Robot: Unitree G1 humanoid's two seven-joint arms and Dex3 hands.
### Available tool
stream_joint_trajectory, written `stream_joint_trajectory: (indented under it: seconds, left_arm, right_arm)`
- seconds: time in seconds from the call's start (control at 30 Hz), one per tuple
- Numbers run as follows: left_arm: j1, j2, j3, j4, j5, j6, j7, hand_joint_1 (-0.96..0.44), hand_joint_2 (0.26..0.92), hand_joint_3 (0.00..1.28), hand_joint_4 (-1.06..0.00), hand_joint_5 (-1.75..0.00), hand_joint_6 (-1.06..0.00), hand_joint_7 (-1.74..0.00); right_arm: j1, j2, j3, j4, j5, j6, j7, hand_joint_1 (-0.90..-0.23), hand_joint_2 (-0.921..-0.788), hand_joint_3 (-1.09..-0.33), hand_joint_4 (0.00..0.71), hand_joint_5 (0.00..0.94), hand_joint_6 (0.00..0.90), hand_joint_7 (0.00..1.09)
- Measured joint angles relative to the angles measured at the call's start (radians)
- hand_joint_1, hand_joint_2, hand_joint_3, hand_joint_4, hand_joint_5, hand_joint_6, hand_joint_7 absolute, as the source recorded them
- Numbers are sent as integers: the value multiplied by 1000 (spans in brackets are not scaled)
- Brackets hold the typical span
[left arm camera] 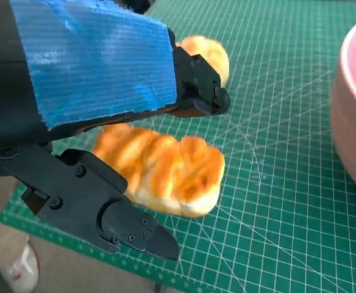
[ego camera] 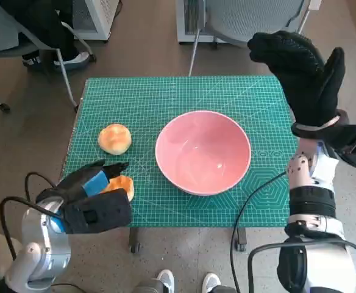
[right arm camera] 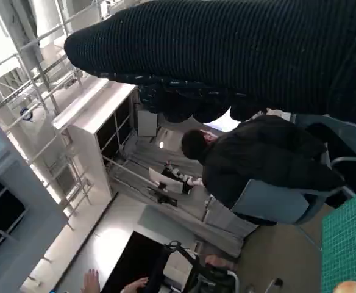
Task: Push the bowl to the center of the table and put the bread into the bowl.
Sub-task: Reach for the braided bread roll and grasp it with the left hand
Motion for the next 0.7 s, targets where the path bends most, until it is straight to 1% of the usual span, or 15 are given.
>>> stream_joint_trajectory:
  seconds: [0.2, 0.37, 0.43, 0.47, 0.5, 0.53, 0.57, 0.6, 0.63, 0.67, 0.7]
  left_arm:
    - [-32, -28, -27, 86, 26, 10, 23, -137, 749, 8, -182, -12, -350, -10]
    - [-41, -45, -38, 122, 34, 16, 37, -96, 763, 12, -235, -25, -386, -21]
    - [-46, -51, -43, 137, 42, 14, 52, -46, 783, 15, -357, -37, -441, -25]
    - [-49, -55, -45, 149, 51, 11, 65, -39, 786, 15, -376, -35, -450, -24]
    - [-50, -57, -46, 157, 56, 10, 74, -14, 797, 17, -480, -73, -478, -29]
    - [-51, -59, -48, 166, 61, 5, 86, 122, 841, 61, -522, -524, -523, -41]
    - [-52, -59, -49, 178, 66, -6, 101, 170, 857, 82, -530, -693, -539, -44]
    - [-52, -59, -50, 186, 70, -16, 113, 239, 880, 114, -542, -936, -563, -48]
    - [-52, -59, -51, 195, 73, -26, 125, 264, 872, 160, -542, -1032, -588, -48]
    - [-52, -59, -52, 201, 74, -36, 135, 305, 826, 273, -560, -1164, -655, -59]
    - [-52, -58, -54, 210, 76, -50, 147, 332, 792, 356, -572, -1250, -698, -66]
  right_arm:
    - [3, -1, 1, -6, 1, 5, 1, -708, -921, -778, 275, 1, 362, 11]
    - [6, -1, 1, -10, 1, 10, 1, -708, -921, -778, 274, 0, 361, 10]
    - [7, -2, 2, -12, 2, 13, 2, -708, -921, -779, 277, 2, 361, 10]
    - [7, -3, 2, -13, 2, 14, 2, -708, -921, -779, 278, 2, 361, 10]
    - [7, -3, 2, -14, 2, 15, 2, -708, -921, -779, 279, 3, 360, 9]
    - [7, -4, 2, -15, 2, 16, 2, -707, -921, -779, 282, 4, 361, 10]
    - [7, -4, 2, -16, 2, 16, 3, -707, -921, -779, 283, 5, 361, 10]
    - [8, -5, 2, -17, 2, 17, 3, -707, -921, -779, 284, 5, 362, 10]
    - [9, -6, 2, -19, 2, 18, 3, -707, -921, -778, 285, 5, 362, 10]
    - [10, -7, 2, -21, 2, 19, 3, -706, -921, -778, 286, 6, 362, 11]
    - [11, -7, 3, -23, 2, 20, 3, -705, -921, -778, 287, 6, 363, 11]
